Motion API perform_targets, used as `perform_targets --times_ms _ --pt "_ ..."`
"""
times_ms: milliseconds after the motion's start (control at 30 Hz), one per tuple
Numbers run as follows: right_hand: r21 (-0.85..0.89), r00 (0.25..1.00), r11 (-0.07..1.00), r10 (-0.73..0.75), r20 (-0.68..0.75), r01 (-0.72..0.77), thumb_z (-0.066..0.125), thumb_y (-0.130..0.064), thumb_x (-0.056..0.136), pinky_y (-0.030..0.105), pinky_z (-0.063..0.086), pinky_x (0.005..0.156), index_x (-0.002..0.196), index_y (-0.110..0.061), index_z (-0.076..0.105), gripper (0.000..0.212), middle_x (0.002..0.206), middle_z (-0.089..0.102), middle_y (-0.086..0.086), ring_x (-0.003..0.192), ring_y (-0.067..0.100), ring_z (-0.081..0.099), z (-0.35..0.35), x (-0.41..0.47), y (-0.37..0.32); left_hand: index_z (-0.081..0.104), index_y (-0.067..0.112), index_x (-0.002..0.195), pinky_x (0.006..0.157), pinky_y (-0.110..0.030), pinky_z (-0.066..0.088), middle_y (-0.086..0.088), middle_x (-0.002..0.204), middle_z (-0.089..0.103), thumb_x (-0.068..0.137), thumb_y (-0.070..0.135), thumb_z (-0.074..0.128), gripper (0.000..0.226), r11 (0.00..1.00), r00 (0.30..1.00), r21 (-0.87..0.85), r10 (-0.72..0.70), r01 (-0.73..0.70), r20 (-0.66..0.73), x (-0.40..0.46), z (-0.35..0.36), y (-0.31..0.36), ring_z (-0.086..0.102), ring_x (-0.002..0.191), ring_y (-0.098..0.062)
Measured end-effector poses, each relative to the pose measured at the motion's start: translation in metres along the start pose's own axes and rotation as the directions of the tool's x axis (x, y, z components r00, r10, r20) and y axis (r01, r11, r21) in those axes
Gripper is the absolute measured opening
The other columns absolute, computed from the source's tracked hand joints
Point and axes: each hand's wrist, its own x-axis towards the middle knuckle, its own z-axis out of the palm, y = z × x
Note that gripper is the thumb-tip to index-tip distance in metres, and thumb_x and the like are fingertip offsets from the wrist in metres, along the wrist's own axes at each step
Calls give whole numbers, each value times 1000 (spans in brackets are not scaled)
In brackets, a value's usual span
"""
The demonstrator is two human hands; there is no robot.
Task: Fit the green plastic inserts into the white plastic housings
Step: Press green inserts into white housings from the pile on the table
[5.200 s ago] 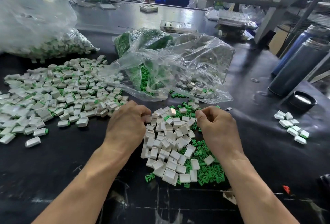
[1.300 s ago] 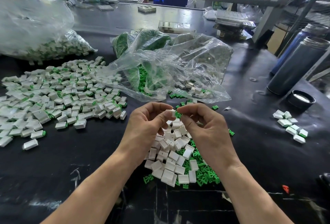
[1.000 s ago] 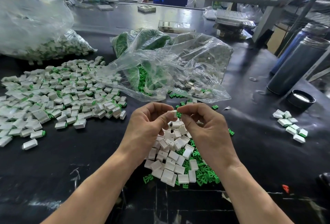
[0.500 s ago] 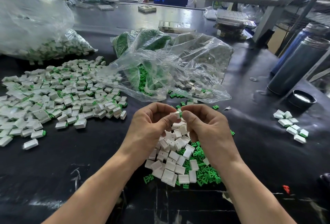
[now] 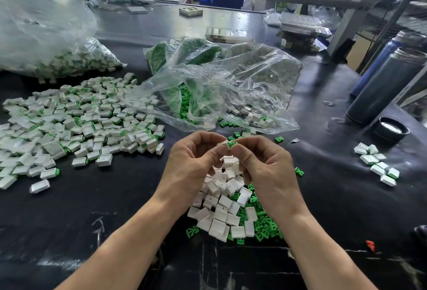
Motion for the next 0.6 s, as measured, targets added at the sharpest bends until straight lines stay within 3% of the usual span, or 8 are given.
perform_targets --times_ms 200,333,500,600 --pt "-156 999 986 -53 -1 53 73 -18 97 18 47 59 94 -23 73 6 75 71 -9 64 4 59 -2 0 0 77 20 96 62 -19 52 0 83 77 82 29 79 17 998 1000 64 27 -26 -10 -1 1 -1 65 69 -9" --pt "-315 995 944 -101 -4 94 74 -18 96 39 56 71 95 -23 72 5 83 72 -5 76 15 65 -2 0 0 77 23 92 67 -14 51 5 86 77 89 15 78 9 982 995 170 93 -86 -35 -3 2 -2 69 76 -4" --pt "-429 984 888 -178 10 165 77 -16 93 25 52 72 93 -24 71 10 85 69 -9 82 13 65 -2 -2 -2 77 22 91 70 -15 53 7 85 77 88 9 78 13 967 991 232 125 -110 -53 -5 3 -2 71 79 -6" --pt "-455 984 874 -178 19 167 77 -15 93 24 51 71 91 -24 71 11 84 68 -10 81 12 64 0 -3 -2 77 18 91 72 -14 53 7 85 77 88 3 76 15 964 990 239 135 -120 -50 -6 4 -1 73 81 -6"
